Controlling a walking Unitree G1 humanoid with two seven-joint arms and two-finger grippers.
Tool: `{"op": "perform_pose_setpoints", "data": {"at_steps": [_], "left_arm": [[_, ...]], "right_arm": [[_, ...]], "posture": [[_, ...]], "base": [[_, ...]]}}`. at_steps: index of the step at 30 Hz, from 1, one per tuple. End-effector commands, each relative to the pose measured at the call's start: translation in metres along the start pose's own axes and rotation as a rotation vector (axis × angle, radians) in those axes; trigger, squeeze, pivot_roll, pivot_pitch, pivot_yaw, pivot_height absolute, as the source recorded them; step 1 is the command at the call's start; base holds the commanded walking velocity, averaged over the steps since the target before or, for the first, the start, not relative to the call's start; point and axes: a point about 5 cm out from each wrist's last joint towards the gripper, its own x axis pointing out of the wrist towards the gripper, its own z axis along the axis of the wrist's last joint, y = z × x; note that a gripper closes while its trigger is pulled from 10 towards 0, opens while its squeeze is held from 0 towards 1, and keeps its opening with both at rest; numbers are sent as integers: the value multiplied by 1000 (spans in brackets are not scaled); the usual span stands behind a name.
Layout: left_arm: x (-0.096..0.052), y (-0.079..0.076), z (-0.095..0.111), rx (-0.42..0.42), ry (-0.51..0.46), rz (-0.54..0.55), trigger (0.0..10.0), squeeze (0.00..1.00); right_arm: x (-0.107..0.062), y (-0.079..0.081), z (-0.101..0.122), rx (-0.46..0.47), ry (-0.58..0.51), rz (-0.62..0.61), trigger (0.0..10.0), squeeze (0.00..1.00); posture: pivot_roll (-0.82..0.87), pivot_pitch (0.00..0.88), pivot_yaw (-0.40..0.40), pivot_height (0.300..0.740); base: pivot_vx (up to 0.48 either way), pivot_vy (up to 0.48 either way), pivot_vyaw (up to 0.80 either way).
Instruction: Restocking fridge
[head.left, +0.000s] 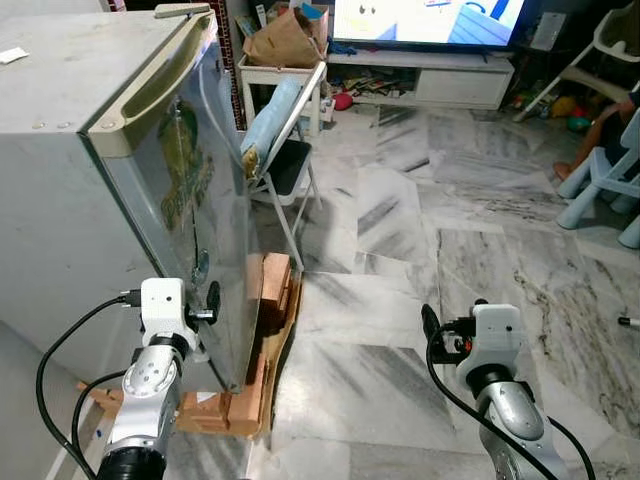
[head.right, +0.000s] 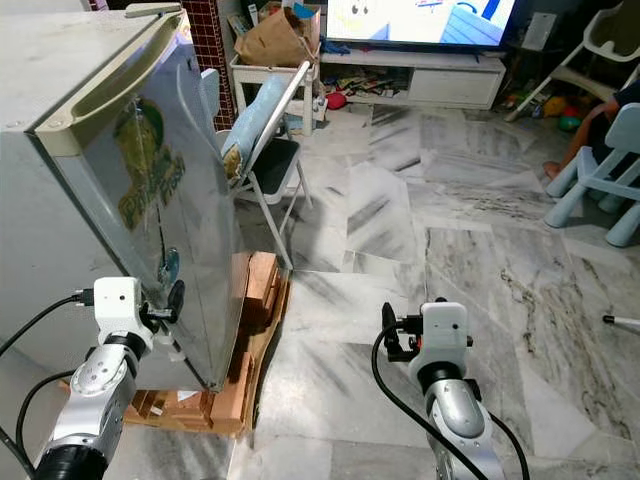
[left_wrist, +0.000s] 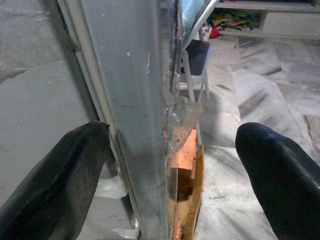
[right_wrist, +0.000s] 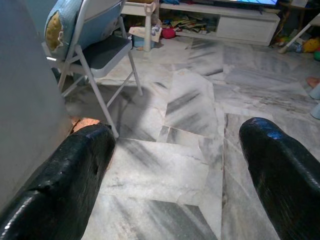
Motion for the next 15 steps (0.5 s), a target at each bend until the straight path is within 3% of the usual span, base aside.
{"op": "perform_pose_setpoints", "data": {"at_steps": [1,7,15], "left_arm": [[4,3,5,13,-15,7,10000,0],[19,-2,15,46,-44,0,10000,0],[27,-4,21,34,-52,-12,10000,0]], "right_arm": [[-1,1,1,-2,2,2,10000,0],[-2,0,3,-9,-3,6,10000,0],[-3,-3,5,-16,-8,5,10000,0]], "posture": [[-56,38,-3,740],[-70,40,-7,740],[-76,40,-6,740]], "base": [[0,0,0],[0,0,0],[0,0,0]]}}
